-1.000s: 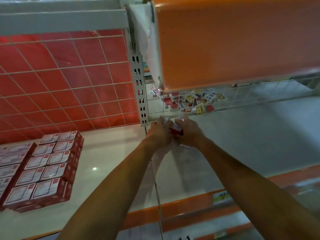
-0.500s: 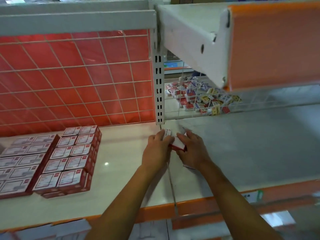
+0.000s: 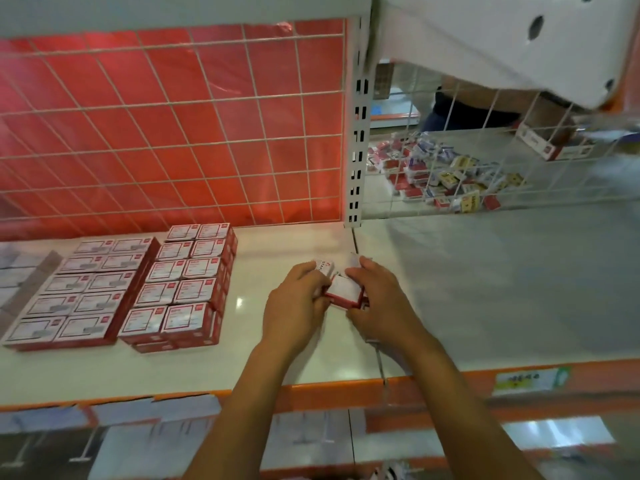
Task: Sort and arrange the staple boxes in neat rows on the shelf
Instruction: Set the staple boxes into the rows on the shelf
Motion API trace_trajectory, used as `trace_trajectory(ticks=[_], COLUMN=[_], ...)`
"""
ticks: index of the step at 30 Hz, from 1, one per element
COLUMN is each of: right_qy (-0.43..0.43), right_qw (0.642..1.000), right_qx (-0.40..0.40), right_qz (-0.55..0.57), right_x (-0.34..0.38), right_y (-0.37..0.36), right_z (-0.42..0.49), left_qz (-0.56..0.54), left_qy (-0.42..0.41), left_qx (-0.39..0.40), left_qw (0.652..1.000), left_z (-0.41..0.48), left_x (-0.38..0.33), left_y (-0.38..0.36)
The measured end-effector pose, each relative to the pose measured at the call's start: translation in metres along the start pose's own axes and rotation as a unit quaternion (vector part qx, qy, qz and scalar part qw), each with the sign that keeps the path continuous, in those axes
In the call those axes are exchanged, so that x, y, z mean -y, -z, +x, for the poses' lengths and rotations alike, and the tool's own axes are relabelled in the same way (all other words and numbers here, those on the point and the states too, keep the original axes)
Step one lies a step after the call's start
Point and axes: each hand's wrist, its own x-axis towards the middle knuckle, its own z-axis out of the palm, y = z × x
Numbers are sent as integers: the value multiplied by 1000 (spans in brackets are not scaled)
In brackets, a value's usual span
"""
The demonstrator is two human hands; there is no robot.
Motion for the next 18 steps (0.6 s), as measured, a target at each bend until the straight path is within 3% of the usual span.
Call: trace_trajectory(ticks=[9,18], right_qy=[-14,19], right_qw=[998,994], right_qx=[-51,-84], right_qz=[-24,-62], right_x=[3,8], right_y=[-7,-10], right_z=[-5,-10], left_qz=[2,-82], left_qy=[136,159], left_qx=[-43,-79], left_qw=[990,981], left_z=[-17,-34], left_x=[7,11], left_y=[9,14])
